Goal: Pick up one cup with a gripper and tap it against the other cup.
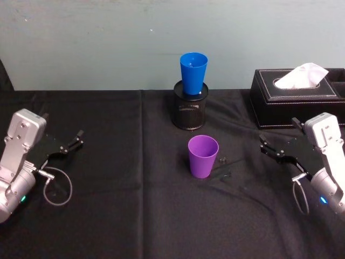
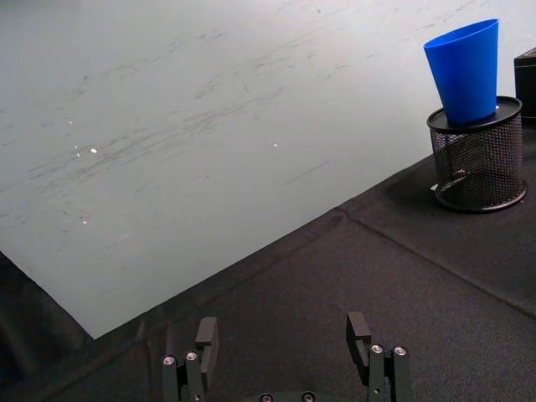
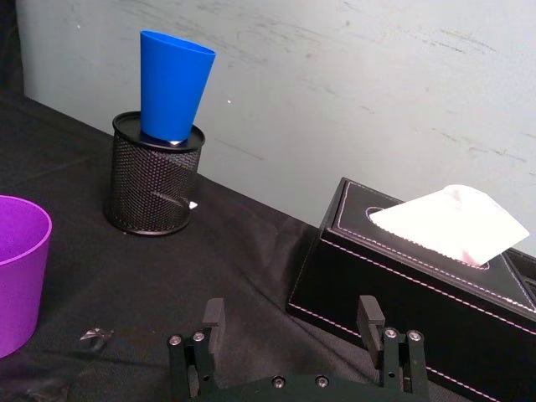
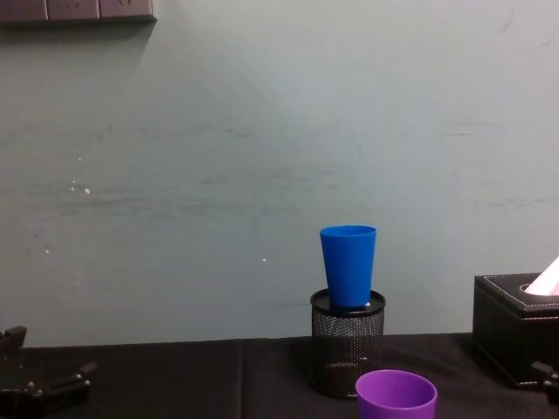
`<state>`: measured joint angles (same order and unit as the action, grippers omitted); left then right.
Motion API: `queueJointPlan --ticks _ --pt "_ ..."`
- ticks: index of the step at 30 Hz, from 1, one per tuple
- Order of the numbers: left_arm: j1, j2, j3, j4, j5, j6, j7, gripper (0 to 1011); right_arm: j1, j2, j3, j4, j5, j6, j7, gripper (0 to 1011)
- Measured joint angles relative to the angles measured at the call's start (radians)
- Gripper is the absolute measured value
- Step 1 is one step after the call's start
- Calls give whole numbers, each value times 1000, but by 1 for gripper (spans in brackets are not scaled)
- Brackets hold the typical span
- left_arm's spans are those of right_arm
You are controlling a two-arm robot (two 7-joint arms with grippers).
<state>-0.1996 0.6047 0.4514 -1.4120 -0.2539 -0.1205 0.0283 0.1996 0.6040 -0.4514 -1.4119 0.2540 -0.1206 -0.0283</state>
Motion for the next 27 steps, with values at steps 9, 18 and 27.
queueJointPlan --ticks 9,18,27 --pt "0 0 0 0 0 0 0 1000 0 1 0 0 0 0 0 1003" --pt "0 0 0 0 0 0 0 1000 0 1 0 0 0 0 0 1003" --pt "0 0 0 0 0 0 0 1000 0 1 0 0 0 0 0 1003"
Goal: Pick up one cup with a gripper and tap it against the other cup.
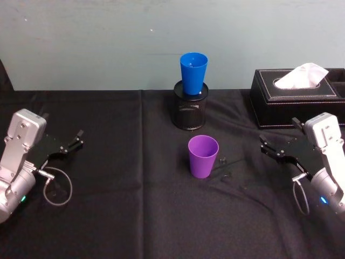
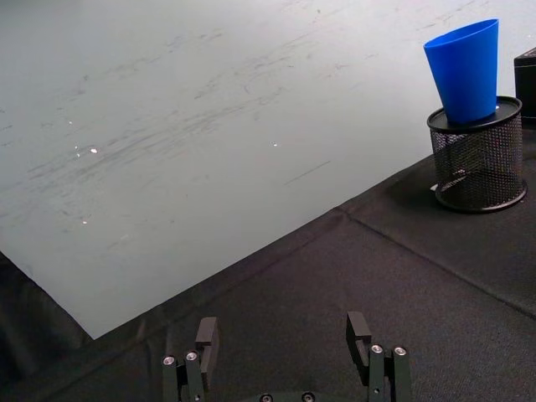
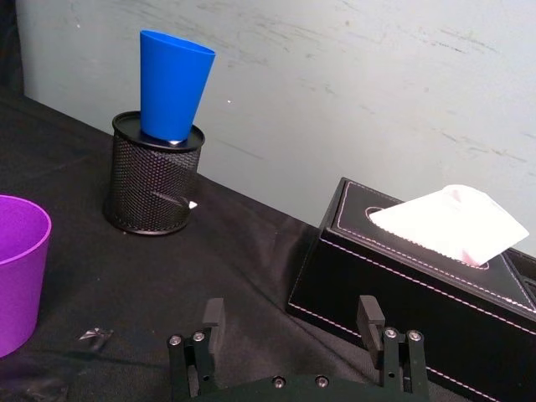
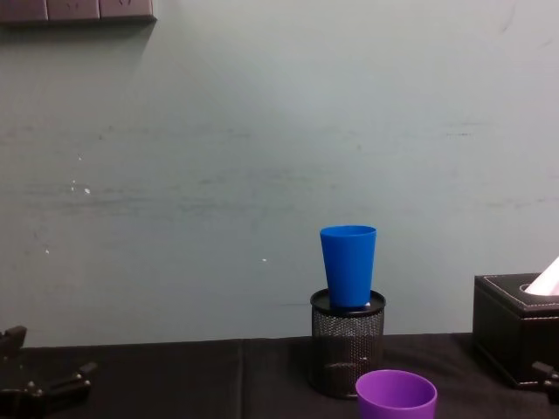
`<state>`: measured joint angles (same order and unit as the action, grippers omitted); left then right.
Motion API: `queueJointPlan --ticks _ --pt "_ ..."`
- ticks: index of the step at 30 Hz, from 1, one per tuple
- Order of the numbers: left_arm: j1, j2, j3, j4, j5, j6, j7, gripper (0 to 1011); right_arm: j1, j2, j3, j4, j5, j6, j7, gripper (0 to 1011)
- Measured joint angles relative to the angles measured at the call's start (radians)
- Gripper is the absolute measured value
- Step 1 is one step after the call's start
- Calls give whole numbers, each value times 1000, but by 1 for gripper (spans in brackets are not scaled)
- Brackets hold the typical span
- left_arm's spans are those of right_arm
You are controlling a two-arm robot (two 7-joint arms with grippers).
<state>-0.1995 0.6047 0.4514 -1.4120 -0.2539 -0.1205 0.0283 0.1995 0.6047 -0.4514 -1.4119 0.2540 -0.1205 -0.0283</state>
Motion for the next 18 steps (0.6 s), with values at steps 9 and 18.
queueJointPlan --ticks 9,18 --pt "0 0 0 0 0 0 0 1000 0 0 0 0 0 0 0 1003" --pt "0 0 0 0 0 0 0 1000 -27 -2 -3 -25 1 6 33 1003"
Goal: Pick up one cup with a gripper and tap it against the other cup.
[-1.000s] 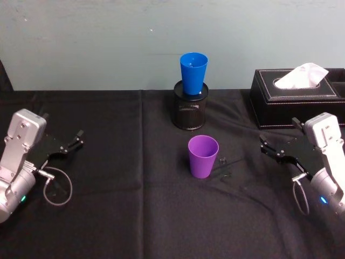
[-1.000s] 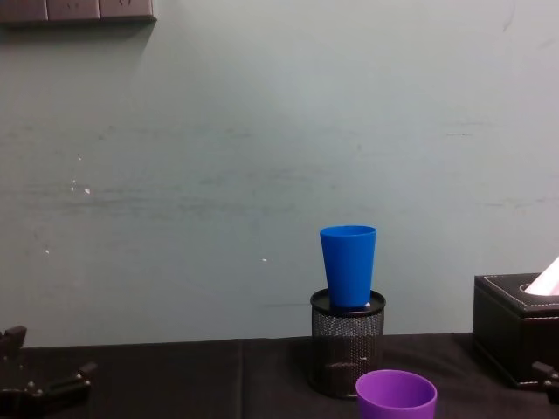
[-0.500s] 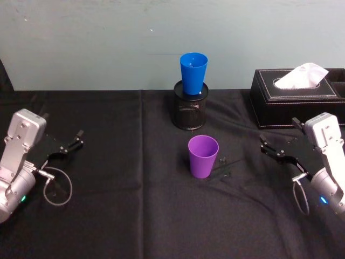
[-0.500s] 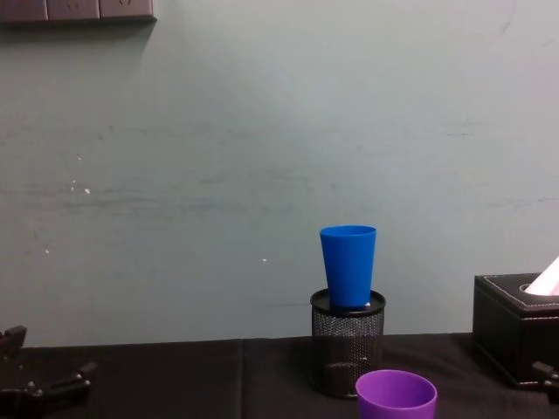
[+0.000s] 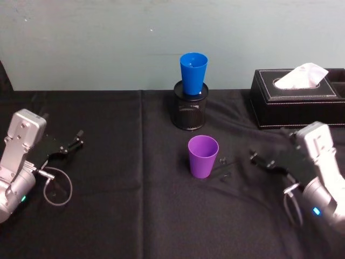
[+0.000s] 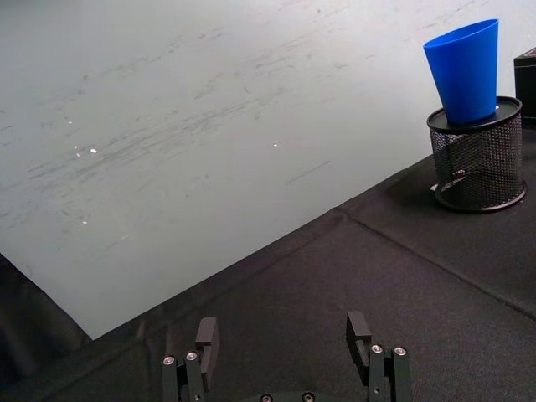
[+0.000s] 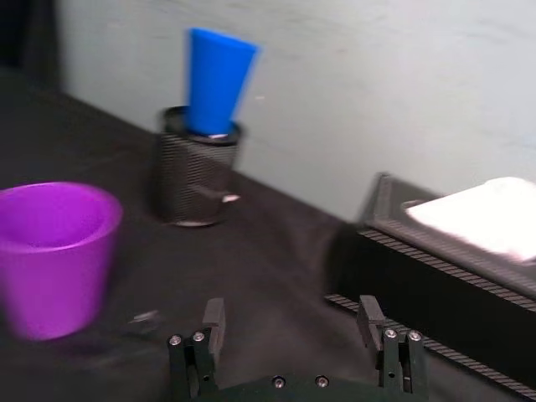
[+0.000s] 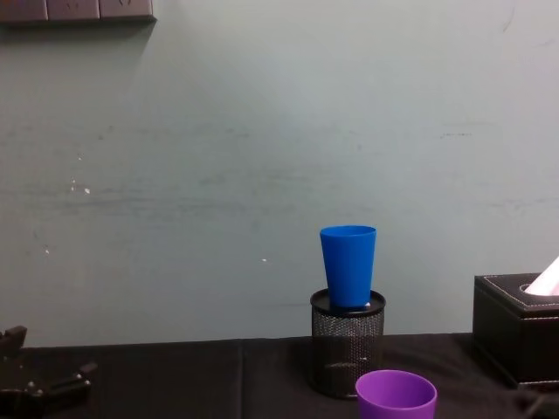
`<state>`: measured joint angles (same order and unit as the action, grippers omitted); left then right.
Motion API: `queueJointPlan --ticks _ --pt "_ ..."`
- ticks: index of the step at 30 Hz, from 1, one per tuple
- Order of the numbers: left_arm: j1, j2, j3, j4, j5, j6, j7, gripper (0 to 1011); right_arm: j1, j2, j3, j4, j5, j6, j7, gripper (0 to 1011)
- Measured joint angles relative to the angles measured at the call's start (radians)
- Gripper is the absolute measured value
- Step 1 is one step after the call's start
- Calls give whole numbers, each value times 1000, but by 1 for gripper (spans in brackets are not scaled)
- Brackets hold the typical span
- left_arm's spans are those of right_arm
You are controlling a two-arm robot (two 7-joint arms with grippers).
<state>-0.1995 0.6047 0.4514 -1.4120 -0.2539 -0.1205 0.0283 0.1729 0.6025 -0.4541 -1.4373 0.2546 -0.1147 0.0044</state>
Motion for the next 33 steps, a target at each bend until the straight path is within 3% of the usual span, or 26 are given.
queueJointPlan --ticks 6,12,21,33 --pt "0 0 0 0 0 0 0 1000 -55 -37 -27 -39 27 -32 80 1003" --pt "0 0 0 0 0 0 0 1000 -63 -89 -38 -23 46 -84 128 1003" --pt "0 0 0 0 0 0 0 1000 3 -197 -46 91 83 -95 203 1003" --pt "0 0 0 0 0 0 0 1000 72 -281 -42 185 73 -98 238 1002"
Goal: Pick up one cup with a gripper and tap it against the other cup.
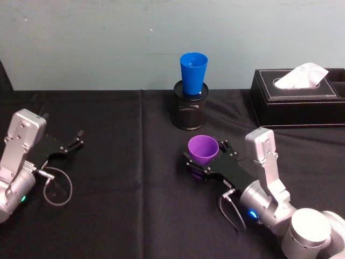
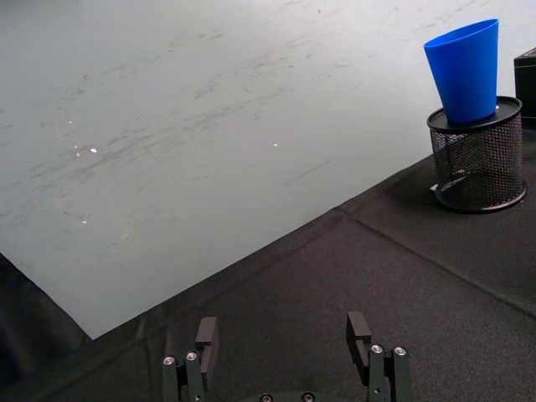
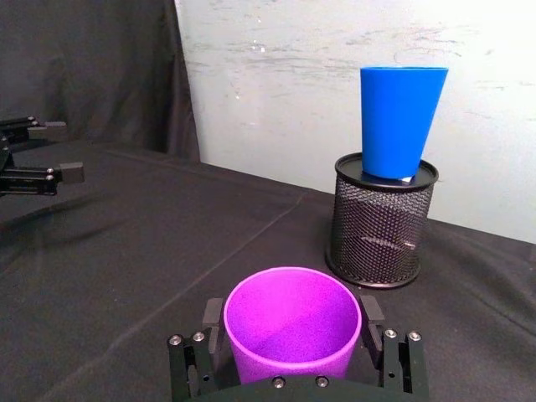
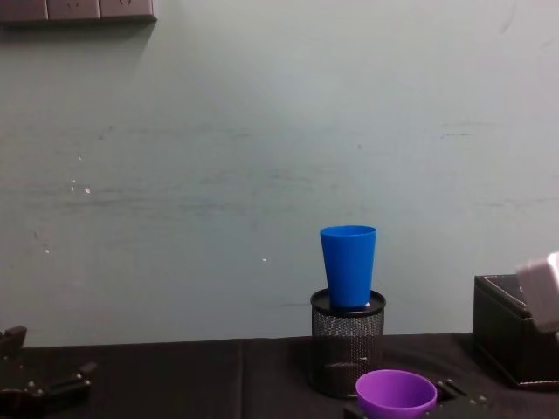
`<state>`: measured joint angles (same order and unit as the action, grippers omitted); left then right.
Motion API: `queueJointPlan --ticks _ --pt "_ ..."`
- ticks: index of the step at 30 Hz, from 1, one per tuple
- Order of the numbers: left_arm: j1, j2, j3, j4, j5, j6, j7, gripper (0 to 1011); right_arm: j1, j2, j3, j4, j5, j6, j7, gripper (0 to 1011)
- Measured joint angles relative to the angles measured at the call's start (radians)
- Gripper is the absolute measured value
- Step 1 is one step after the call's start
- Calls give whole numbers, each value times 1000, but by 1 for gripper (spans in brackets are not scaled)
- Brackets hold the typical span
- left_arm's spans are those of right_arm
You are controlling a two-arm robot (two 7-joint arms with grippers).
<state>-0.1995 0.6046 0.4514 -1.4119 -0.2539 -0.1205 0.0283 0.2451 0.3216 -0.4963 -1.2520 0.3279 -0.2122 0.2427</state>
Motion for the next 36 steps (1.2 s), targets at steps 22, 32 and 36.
queueJointPlan --ticks 22,32,36 --pt "0 0 0 0 0 0 0 1000 -24 -12 65 -132 -27 100 10 739" --pt "0 0 0 0 0 0 0 1000 -59 1 140 -303 26 208 8 739" --pt "0 0 0 0 0 0 0 1000 -66 -4 154 -314 39 222 12 739"
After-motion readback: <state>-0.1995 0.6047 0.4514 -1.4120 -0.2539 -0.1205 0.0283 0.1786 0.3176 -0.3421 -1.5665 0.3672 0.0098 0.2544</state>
